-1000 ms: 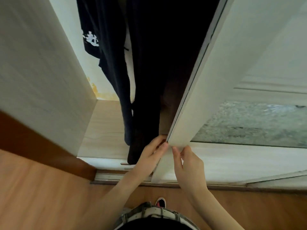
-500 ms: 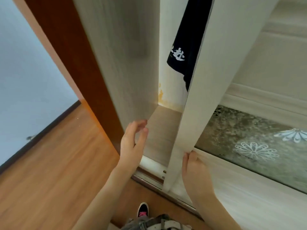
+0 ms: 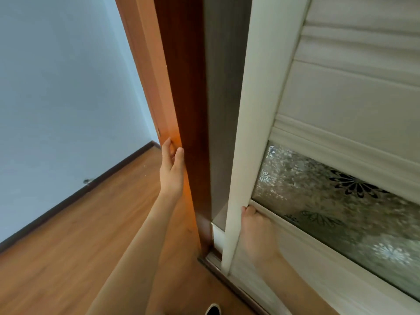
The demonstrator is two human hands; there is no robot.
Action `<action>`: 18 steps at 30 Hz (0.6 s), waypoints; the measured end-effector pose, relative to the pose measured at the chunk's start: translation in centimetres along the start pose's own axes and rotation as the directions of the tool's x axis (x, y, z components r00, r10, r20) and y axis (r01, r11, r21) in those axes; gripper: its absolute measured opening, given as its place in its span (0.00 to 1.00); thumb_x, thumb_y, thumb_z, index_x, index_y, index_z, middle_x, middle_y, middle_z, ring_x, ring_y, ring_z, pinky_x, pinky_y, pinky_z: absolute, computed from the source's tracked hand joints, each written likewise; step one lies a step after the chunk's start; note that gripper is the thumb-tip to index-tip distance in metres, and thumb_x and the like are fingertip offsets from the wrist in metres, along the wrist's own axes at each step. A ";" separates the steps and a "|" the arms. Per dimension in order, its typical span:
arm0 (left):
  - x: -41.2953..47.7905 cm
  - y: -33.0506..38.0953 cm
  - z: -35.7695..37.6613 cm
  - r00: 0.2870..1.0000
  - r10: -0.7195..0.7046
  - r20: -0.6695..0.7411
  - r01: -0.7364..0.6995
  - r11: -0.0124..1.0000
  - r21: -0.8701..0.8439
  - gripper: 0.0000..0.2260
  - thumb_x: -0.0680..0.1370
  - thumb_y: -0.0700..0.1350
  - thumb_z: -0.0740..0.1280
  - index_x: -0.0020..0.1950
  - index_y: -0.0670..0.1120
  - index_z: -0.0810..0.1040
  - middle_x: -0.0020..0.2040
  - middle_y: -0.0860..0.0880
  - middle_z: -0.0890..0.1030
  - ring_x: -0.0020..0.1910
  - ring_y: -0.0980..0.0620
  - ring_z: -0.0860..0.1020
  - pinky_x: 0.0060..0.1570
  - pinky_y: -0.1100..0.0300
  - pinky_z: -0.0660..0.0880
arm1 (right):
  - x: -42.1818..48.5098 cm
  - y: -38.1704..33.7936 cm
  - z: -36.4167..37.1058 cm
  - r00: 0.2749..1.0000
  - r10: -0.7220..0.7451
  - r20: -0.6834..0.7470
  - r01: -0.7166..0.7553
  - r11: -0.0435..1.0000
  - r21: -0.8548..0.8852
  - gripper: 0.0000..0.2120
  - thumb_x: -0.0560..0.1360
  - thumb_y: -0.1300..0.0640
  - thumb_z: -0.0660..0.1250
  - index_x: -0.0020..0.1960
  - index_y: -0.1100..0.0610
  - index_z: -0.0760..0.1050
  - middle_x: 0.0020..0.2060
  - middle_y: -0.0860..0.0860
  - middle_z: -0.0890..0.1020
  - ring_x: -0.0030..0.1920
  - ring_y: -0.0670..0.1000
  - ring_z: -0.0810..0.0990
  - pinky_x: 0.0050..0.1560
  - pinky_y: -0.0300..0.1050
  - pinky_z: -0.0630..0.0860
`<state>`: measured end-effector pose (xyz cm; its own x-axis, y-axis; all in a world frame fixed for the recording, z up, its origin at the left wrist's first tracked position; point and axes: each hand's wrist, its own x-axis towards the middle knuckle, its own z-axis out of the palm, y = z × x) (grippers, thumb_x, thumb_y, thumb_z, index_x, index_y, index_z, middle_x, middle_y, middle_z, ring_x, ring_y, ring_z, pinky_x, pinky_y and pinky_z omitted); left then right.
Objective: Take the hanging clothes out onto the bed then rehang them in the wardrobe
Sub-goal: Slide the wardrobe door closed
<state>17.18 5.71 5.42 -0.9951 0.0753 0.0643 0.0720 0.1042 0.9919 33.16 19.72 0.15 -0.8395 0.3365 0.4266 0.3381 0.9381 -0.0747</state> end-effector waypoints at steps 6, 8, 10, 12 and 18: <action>1.3 -0.3 -1.8 0.995 0.016 0.101 -0.017 1.000 0.010 0.23 0.80 0.57 0.60 0.75 0.57 0.61 0.68 0.53 0.74 0.64 0.55 0.74 0.64 0.59 0.71 | 3.2 -3.9 1.6 0.997 -0.078 0.023 0.077 0.996 0.042 0.15 0.64 0.63 0.78 0.27 0.59 0.73 0.17 0.54 0.75 0.15 0.50 0.75 0.14 0.37 0.66; 1.6 -0.3 -2.1 0.992 0.026 0.120 -0.031 0.999 0.037 0.22 0.80 0.57 0.61 0.73 0.57 0.63 0.65 0.52 0.76 0.62 0.54 0.76 0.62 0.61 0.73 | 4.1 -5.0 2.3 0.996 -0.088 0.028 0.087 0.995 0.047 0.15 0.64 0.63 0.79 0.27 0.59 0.73 0.17 0.54 0.75 0.15 0.50 0.76 0.14 0.37 0.67; 1.9 -0.3 -2.5 0.989 0.027 0.142 -0.035 0.998 0.050 0.21 0.80 0.56 0.61 0.73 0.56 0.63 0.65 0.54 0.75 0.60 0.58 0.76 0.59 0.65 0.72 | 4.9 -6.0 2.8 0.995 -0.090 0.030 0.088 0.994 0.058 0.15 0.64 0.62 0.79 0.27 0.59 0.73 0.16 0.54 0.75 0.15 0.50 0.75 0.13 0.37 0.66; 2.2 -0.4 -2.8 0.987 0.022 0.156 -0.032 0.998 0.062 0.21 0.81 0.55 0.60 0.74 0.56 0.63 0.67 0.55 0.73 0.61 0.60 0.74 0.60 0.65 0.71 | 5.6 -6.8 3.2 0.996 -0.090 0.024 0.088 0.992 0.089 0.15 0.64 0.62 0.79 0.27 0.59 0.73 0.16 0.53 0.75 0.15 0.49 0.75 0.14 0.35 0.65; 2.3 -0.4 -3.1 0.981 0.015 0.192 -0.030 0.997 0.077 0.21 0.81 0.53 0.59 0.74 0.56 0.62 0.70 0.54 0.71 0.66 0.56 0.71 0.60 0.65 0.71 | 6.2 -7.7 4.8 0.987 -0.152 0.053 0.141 0.975 0.173 0.15 0.59 0.61 0.83 0.32 0.59 0.75 0.21 0.51 0.78 0.20 0.47 0.78 0.18 0.35 0.70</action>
<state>14.65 2.74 5.55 -0.9625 0.2654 0.0567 0.1067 0.1777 0.9783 23.30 15.02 -0.94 -0.9025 0.1937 0.3847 0.1374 0.9760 -0.1690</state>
